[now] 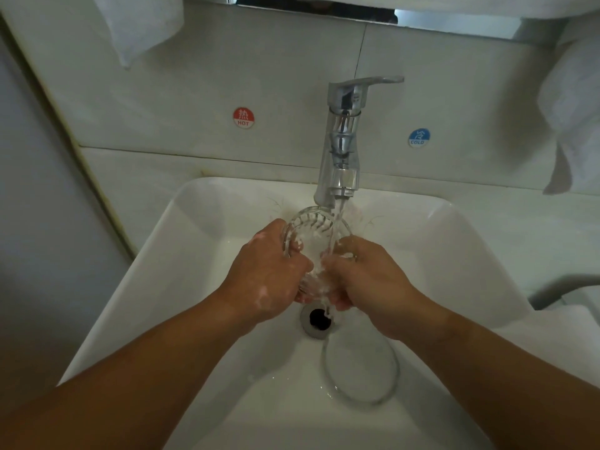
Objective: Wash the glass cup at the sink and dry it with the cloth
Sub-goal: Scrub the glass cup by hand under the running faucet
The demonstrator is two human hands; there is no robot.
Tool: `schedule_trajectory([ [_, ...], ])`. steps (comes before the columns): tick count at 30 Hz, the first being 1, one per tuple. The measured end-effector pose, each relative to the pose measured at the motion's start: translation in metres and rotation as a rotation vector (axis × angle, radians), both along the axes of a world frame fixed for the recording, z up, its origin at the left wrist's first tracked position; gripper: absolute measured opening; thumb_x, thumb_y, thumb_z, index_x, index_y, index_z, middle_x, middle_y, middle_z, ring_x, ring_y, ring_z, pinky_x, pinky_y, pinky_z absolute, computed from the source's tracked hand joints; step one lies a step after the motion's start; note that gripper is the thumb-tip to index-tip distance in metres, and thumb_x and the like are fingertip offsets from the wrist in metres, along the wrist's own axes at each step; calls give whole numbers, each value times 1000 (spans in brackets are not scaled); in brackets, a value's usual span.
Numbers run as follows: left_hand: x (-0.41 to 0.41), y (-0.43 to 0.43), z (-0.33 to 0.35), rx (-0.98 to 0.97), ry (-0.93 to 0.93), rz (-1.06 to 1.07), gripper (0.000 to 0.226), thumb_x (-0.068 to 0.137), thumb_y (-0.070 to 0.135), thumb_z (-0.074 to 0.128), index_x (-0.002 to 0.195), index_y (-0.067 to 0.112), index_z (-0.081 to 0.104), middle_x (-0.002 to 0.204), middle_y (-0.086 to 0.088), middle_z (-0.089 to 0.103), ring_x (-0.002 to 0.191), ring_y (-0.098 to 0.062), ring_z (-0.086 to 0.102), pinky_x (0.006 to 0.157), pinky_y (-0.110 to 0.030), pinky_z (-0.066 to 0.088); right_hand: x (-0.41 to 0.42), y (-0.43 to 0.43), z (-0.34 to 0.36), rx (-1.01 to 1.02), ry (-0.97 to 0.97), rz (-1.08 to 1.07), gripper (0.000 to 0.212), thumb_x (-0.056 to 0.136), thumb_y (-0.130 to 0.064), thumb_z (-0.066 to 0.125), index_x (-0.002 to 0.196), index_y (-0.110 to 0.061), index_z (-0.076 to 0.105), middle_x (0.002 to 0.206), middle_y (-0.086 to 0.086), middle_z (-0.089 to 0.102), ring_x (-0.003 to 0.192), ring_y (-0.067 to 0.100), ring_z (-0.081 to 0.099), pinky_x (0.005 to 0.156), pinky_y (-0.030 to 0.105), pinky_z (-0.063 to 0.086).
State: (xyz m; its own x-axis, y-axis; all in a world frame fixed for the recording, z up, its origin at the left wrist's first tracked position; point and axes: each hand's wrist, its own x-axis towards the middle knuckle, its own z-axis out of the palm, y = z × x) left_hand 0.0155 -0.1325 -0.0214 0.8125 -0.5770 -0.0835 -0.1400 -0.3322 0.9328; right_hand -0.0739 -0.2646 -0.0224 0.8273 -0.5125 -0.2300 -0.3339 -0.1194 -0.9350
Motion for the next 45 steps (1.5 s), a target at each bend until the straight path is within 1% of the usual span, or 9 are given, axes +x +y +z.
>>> schedule_trajectory([
  [3,-4,-1,3,-27,90,-33,25,95,11,62,118,21,63,109,-6,71,90,-29,75,67,-48,67,-2,-3,0,-196,37,-37,36,103,-33,54,77,-9,63,56,11,62,41,17,54,43,28,44],
  [8,0,3,1,43,64,-69,24,93,12,62,113,25,64,108,-5,71,93,-30,74,73,-50,66,-7,-3,5,22,14,104,15,95,-4,56,97,-16,65,64,7,64,46,16,55,44,28,45],
  [13,-2,5,7,-22,227,-166,33,95,1,57,119,20,67,104,-10,77,85,-29,77,64,-36,63,-4,-6,-1,-289,88,-3,36,101,-37,56,82,-8,66,58,5,64,42,14,57,46,27,46],
  [19,-6,0,3,-73,89,41,15,97,5,59,106,17,62,107,-5,68,83,-25,72,57,-30,63,0,3,2,50,-49,-45,18,95,-2,55,104,-14,64,79,10,72,55,20,67,50,28,53],
  [21,-11,-2,4,-59,65,3,13,100,10,55,108,18,62,105,-1,68,82,-23,73,59,-32,64,0,2,4,42,-22,-72,10,100,-12,57,107,-11,62,77,15,71,50,21,67,48,27,53],
  [25,-14,-2,6,-34,65,-46,17,98,7,56,95,23,59,101,-5,69,84,-27,73,60,-36,65,-2,-4,4,-85,39,-134,38,100,-40,60,87,-5,64,67,18,70,45,22,64,44,27,50],
  [30,-15,0,10,26,11,-45,12,98,7,56,95,19,56,100,-7,65,80,-29,73,67,-46,67,-1,-5,4,10,32,-83,15,94,-15,57,83,-10,65,66,11,63,48,20,58,45,26,47],
  [35,-17,0,11,56,12,-77,10,98,9,57,102,18,59,103,-7,67,79,-27,75,67,-47,67,-1,-5,8,52,91,-132,21,90,-28,63,89,-9,72,68,9,69,51,21,64,47,27,52],
  [45,-15,-1,6,72,7,-94,14,96,10,58,109,17,61,103,-7,70,75,-26,77,67,-50,66,-2,-6,10,56,129,-129,20,85,-18,61,91,-1,70,69,12,66,56,25,61,52,33,54],
])
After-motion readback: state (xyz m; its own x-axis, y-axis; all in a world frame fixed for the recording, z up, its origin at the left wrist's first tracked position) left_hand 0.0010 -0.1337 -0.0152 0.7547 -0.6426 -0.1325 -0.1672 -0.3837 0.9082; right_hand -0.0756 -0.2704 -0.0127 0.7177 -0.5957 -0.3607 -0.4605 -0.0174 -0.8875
